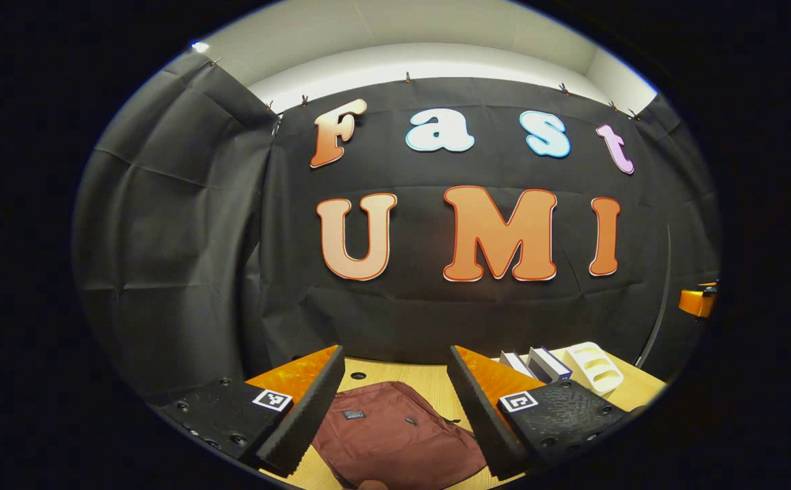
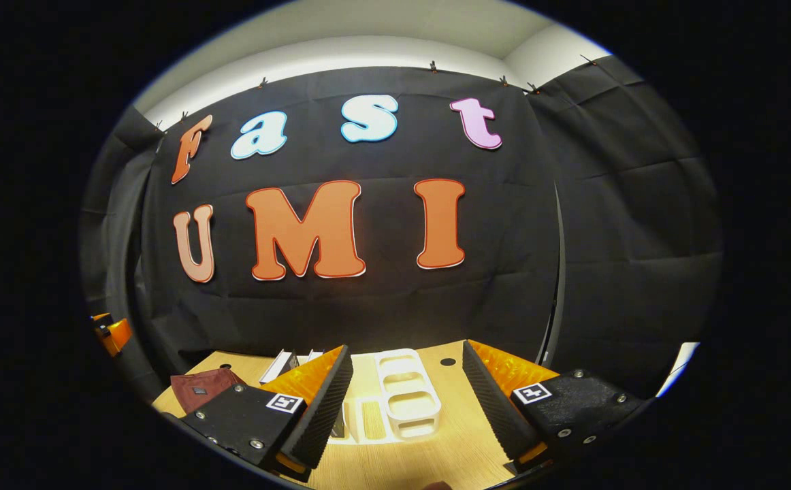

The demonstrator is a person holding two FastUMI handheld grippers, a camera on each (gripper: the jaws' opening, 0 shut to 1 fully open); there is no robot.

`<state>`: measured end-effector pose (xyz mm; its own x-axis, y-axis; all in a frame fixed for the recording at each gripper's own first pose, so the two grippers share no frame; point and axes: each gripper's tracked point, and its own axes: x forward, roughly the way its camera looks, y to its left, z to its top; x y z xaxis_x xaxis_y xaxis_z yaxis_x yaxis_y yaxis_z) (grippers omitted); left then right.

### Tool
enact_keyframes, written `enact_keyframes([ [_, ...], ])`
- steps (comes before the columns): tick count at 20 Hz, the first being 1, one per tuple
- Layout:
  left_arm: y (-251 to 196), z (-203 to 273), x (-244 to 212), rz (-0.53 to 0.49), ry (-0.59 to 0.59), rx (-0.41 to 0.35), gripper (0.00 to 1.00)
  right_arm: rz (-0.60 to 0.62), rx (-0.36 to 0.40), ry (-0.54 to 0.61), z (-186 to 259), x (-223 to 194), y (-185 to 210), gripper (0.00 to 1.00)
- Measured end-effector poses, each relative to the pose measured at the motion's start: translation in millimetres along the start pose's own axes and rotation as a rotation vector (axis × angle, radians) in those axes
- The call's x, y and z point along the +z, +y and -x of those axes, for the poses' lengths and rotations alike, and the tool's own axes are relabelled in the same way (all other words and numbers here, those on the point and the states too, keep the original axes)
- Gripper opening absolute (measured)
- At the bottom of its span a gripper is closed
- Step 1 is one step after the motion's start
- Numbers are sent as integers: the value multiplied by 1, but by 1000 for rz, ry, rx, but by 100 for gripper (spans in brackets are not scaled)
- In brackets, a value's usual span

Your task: Open the schoolbag, grab two books from the bookshelf and put them into the schoolbag.

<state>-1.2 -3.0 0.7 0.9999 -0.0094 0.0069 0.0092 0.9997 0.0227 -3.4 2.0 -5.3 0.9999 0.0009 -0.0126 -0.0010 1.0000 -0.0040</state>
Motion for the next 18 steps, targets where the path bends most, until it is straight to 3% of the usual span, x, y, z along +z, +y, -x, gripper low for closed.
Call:
enact_keyframes([
  [18, 9, -8, 6, -11, -24, 21, 94, 18, 8, 9, -4, -3, 8, 96],
])
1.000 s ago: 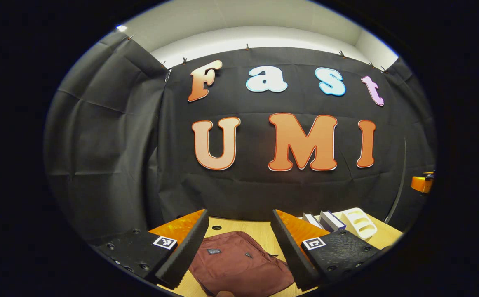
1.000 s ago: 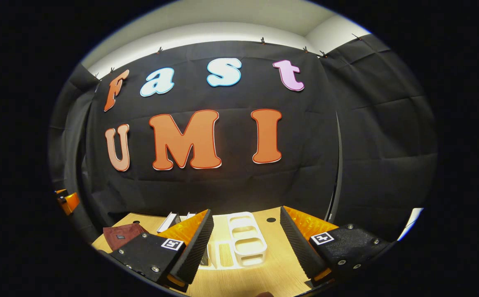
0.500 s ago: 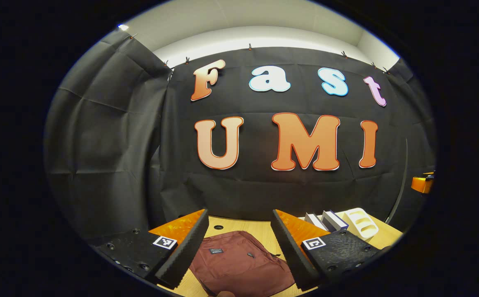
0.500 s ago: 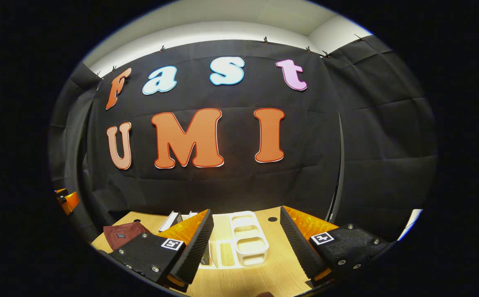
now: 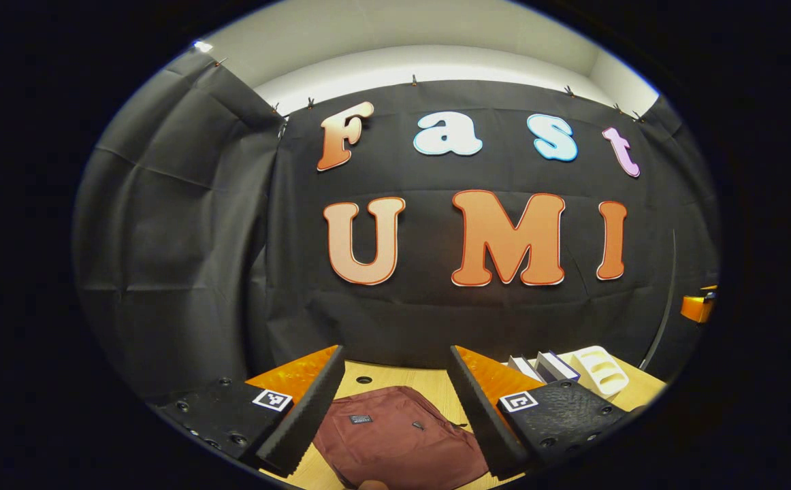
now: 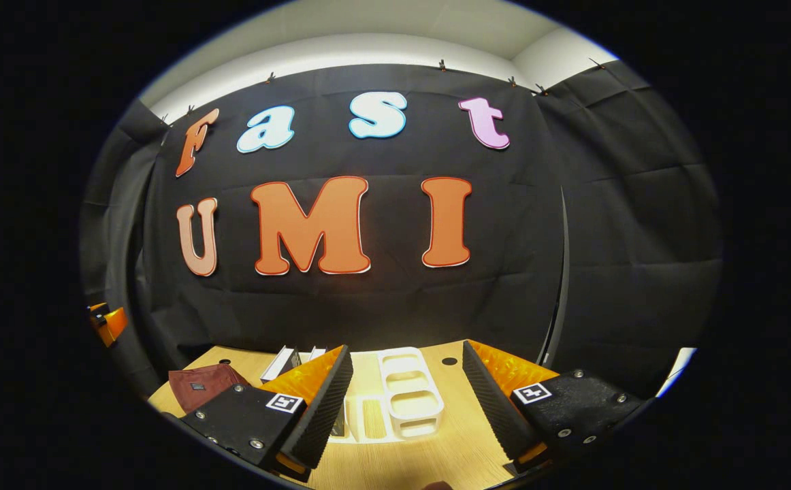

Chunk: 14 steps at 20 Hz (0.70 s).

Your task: Open the schoolbag, grab two books from the bookshelf and put them into the schoolbag.

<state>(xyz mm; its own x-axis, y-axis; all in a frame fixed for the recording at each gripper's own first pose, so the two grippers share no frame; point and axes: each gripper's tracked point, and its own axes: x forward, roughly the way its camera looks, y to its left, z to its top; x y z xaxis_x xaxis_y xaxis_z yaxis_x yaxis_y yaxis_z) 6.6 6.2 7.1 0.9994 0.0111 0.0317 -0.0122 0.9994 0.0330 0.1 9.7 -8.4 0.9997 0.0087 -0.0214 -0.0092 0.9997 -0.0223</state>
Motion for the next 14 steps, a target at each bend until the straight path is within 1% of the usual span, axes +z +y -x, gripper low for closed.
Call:
enact_keyframes([
  [7, -6, -6, 4, -8, -9, -14, 95, 2, -13, 11, -3, -5, -6, 96],
  [14, -13, -11, -7, -76, 0, -11, 94, -7, -25, 48, -9, -19, -9, 96],
])
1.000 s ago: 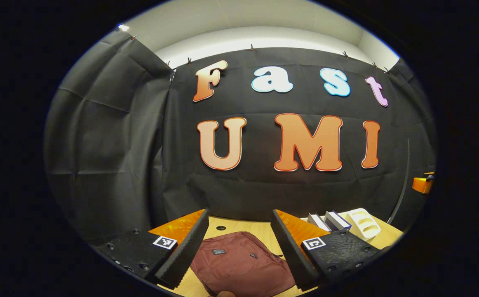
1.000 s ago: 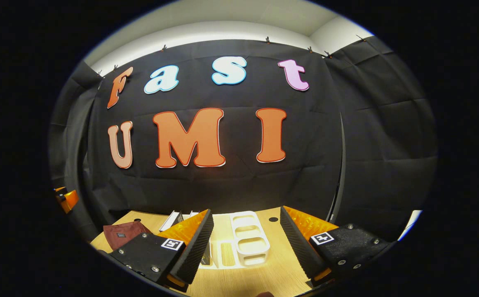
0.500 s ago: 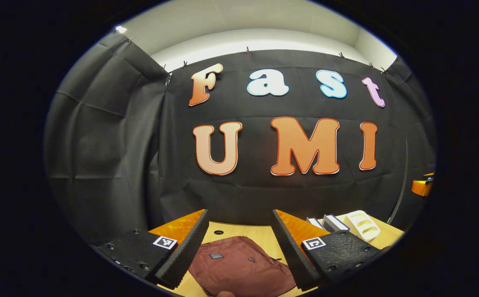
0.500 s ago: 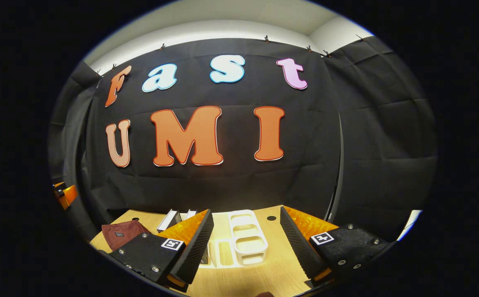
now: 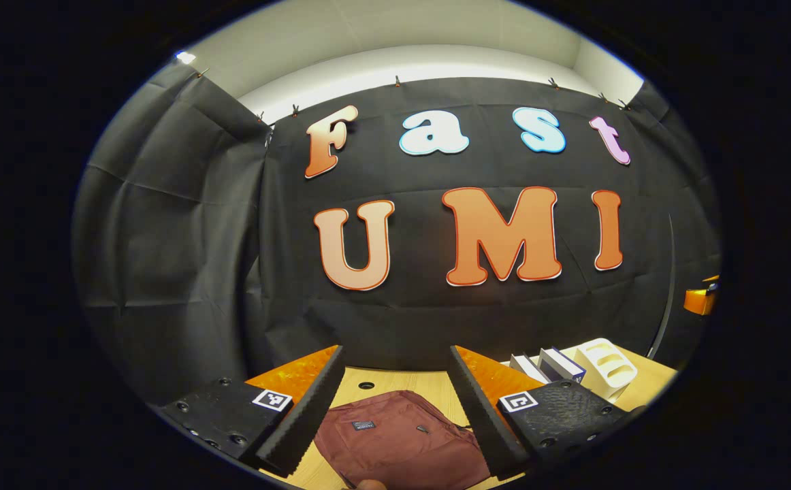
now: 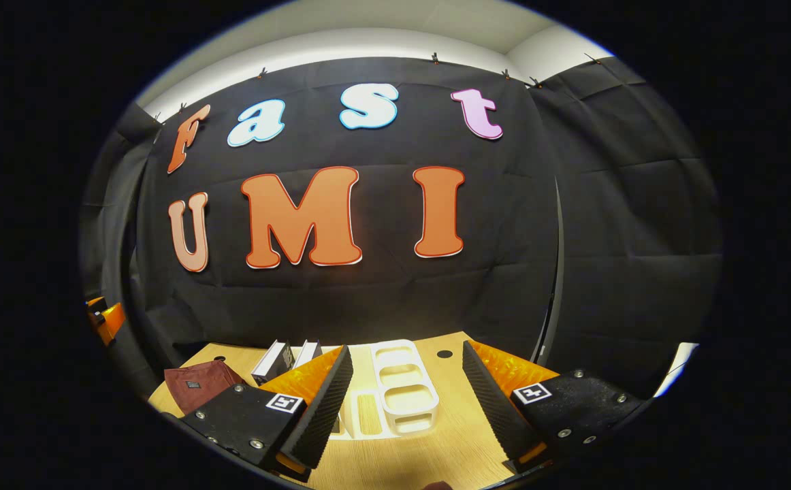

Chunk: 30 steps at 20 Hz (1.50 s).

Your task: Open the schoolbag, grab two books from the bookshelf and put them into the schoolbag.

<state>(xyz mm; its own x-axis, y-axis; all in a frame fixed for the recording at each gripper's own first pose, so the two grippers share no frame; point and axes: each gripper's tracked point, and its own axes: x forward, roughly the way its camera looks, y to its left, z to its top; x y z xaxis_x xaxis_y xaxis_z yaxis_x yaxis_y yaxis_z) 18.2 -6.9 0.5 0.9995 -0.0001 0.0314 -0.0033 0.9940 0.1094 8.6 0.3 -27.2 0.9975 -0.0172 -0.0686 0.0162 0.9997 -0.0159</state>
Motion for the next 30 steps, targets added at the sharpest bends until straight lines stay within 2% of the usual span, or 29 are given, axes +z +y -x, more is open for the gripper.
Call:
enact_keyframes([
  [4, -10, 2, -32, -71, 46, -1, 94, 8, -5, 32, -2, -12, -1, 96],
  [5, -16, 5, -45, -100, 69, -11, 96, 7, -3, 39, -2, -14, 1, 96],
  [6, -22, 9, -61, -132, 96, -26, 94, 8, -1, 49, -2, -18, 1, 96],
  [12, -54, 54, -171, -274, 293, -97, 96, 42, 1, 99, 2, -35, 3, 96],
  [14, -60, 70, -207, -338, 363, -116, 96, 58, -7, 119, 4, -41, -2, 96],
  [17, -68, 86, -254, -484, 442, -138, 96, 84, -40, 133, 6, -47, -17, 96],
  [20, -87, 100, -291, -591, 462, -225, 98, 109, -63, 151, 13, -54, -31, 96],
  [25, -118, 101, -321, -706, 452, -333, 97, 111, -92, 206, 20, -73, -44, 96],
  [30, -116, 90, -347, -712, 522, -339, 97, 38, -90, 244, 18, -84, -44, 96],
])
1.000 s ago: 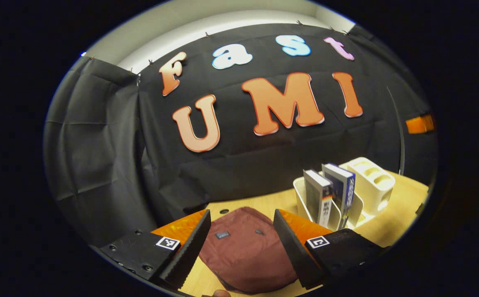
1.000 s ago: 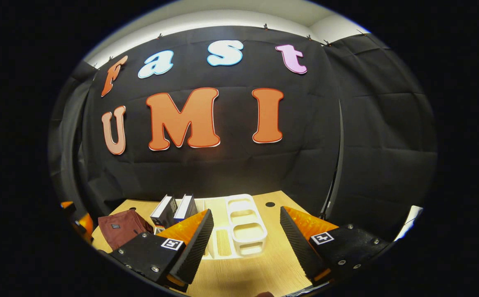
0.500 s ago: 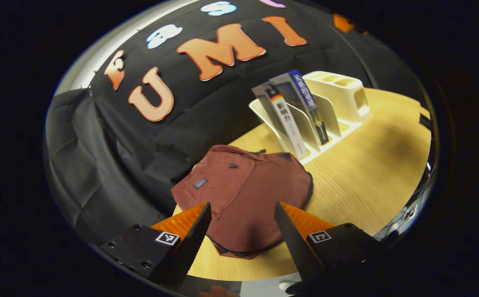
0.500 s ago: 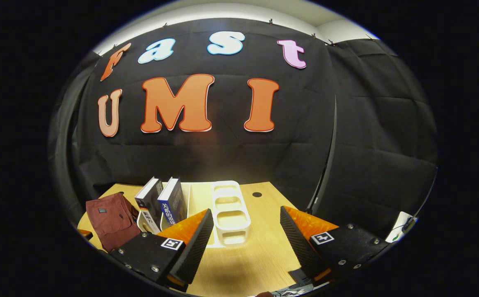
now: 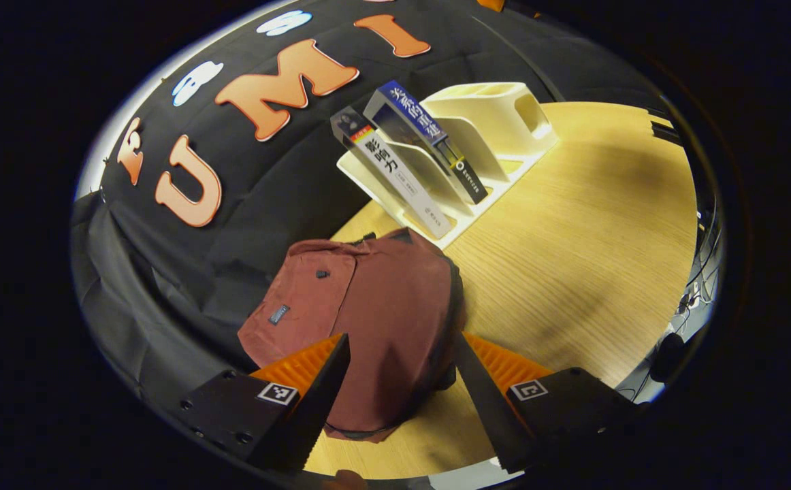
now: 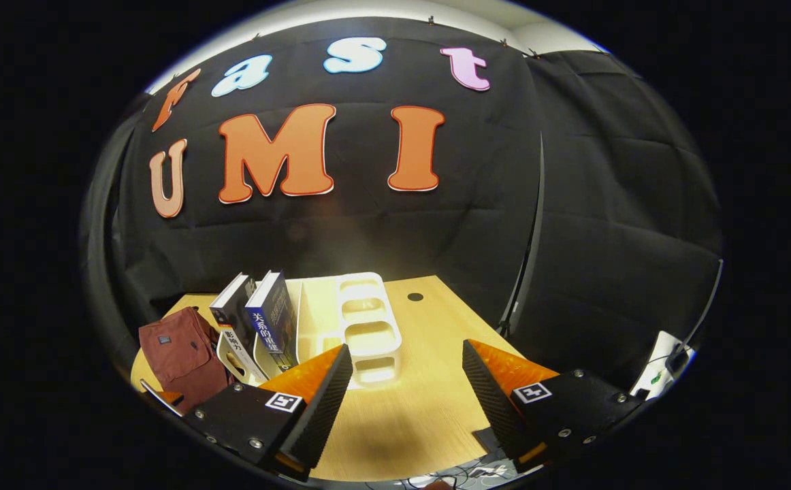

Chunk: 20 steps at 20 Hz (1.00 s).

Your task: Open the schoolbag, grab two books from the bookshelf and put them into the schoolbag.

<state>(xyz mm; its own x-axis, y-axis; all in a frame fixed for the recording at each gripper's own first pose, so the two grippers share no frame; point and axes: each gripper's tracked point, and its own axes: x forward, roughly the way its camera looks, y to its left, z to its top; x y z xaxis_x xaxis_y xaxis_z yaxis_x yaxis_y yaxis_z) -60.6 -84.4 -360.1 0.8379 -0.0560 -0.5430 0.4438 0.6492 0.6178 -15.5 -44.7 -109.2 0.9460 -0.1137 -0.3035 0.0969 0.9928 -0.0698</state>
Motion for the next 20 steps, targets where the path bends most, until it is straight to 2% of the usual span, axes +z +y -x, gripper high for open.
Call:
enact_keyframes([
  [3, 10, -9, -1, -28, 28, 14, 97, -2, -6, 9, -2, -2, -3, 96],
  [8, 18, -10, 0, -15, 61, -18, 97, -26, 7, 44, -4, -15, 1, 97],
  [12, 15, -13, -10, -24, 126, -78, 97, -43, 14, 61, -6, -19, 0, 97],
  [13, 10, -13, -8, -19, 125, -92, 94, -49, 15, 66, -7, -20, -1, 97],
  [15, 5, -16, -1, -32, 118, -108, 59, -51, 10, 68, -8, -21, -1, 97],
  [16, 5, -15, -3, -41, 124, -112, 57, -47, 7, 68, -10, -21, -2, 97],
  [17, 2, -15, -5, -40, 138, -121, 39, -41, 5, 69, -10, -21, -2, 97],
  [18, -2, -17, -6, -34, 156, -141, 47, -37, 5, 70, -10, -22, -3, 97],
  [19, -5, -18, -9, -32, 180, -157, 43, -34, 6, 69, -10, -21, -3, 97],
  [20, -6, -18, -10, -35, 200, -170, 21, -33, 6, 70, -10, -20, -2, 97],
])
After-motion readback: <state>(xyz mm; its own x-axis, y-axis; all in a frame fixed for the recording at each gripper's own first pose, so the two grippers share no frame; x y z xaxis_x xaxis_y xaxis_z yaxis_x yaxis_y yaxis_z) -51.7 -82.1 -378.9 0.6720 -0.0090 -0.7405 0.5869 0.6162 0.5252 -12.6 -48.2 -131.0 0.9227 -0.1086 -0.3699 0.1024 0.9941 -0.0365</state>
